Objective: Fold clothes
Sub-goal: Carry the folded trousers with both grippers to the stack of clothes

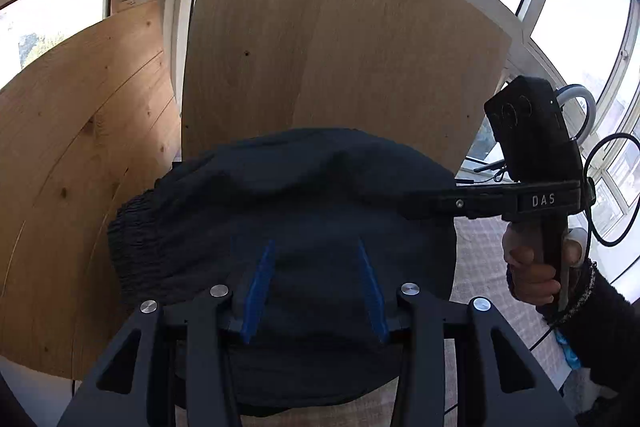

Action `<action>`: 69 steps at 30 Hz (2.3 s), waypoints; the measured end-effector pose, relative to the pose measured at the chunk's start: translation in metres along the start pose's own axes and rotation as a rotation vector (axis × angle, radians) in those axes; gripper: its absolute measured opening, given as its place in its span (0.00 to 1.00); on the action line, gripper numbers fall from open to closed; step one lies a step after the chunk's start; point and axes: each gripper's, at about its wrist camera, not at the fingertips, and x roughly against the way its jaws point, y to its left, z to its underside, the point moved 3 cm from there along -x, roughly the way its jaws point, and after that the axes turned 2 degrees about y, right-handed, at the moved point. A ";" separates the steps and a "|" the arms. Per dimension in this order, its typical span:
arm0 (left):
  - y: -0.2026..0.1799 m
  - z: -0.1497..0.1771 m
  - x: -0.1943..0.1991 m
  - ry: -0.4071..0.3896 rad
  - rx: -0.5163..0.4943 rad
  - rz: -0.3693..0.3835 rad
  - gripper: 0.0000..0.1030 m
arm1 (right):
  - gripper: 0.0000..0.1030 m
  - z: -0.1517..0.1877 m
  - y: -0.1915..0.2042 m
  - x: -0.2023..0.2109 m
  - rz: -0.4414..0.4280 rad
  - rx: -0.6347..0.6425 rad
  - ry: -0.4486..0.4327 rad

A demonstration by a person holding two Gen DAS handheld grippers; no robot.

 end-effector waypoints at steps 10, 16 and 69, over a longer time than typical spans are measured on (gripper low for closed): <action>-0.057 0.018 -0.007 -0.066 0.234 -0.037 0.56 | 0.54 -0.036 -0.037 -0.027 0.017 -0.174 0.037; -0.100 0.024 -0.047 -0.009 0.204 -0.199 0.74 | 0.22 -0.046 -0.033 -0.032 0.077 -0.169 0.054; 0.002 0.049 -0.028 0.148 0.081 0.064 0.38 | 0.02 -0.042 0.017 -0.015 0.388 0.291 -0.070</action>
